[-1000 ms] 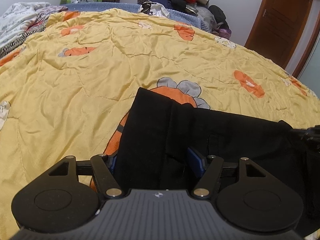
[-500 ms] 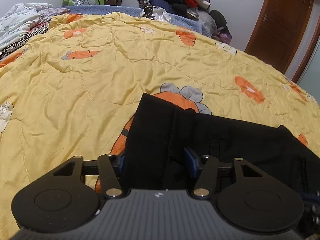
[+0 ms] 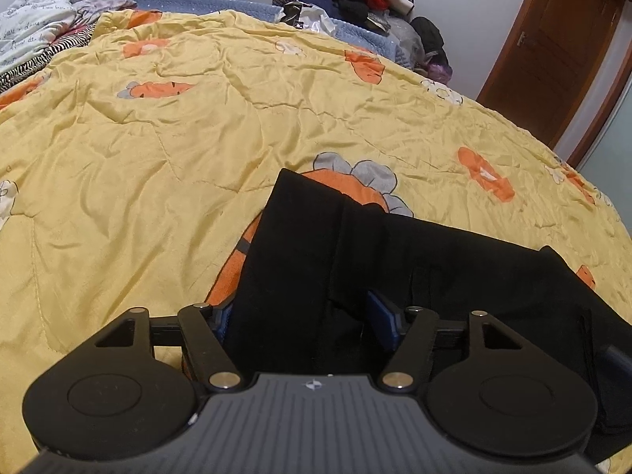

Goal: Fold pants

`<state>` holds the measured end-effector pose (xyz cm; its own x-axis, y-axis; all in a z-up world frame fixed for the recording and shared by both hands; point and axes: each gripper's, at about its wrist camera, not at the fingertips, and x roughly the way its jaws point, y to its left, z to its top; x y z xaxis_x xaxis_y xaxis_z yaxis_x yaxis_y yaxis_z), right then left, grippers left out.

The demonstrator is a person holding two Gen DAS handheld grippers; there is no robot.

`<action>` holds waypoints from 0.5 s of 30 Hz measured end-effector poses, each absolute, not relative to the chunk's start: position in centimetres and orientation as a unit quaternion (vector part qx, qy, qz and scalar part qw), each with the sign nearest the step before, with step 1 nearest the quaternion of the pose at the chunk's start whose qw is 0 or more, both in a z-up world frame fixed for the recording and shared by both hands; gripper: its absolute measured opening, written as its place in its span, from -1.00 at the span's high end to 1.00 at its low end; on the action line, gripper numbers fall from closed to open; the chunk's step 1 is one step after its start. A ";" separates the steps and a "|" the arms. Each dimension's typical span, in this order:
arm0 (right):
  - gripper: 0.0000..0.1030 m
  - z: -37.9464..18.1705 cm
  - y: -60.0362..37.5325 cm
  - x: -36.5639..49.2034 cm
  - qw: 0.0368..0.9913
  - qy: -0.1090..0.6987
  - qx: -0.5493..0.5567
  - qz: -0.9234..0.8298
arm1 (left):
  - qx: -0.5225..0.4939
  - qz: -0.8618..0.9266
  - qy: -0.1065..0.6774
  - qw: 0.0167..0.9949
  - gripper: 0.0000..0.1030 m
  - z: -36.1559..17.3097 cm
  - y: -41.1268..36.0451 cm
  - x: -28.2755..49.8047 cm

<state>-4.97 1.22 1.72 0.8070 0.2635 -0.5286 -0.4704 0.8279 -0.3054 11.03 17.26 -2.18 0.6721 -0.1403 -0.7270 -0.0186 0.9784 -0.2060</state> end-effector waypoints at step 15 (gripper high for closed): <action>-1.00 -2.9 5.1 -6.7 0.913 0.152 -0.340 0.166 | -0.069 -0.056 0.397 0.913 -0.76 -2.7 16.9 10.9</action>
<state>-6.70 5.11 -2.86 0.8984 0.2003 -0.3908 -0.4070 0.7141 -0.5696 10.94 16.88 -2.69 0.6781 -0.1571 -0.7180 0.0468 0.9841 -0.1711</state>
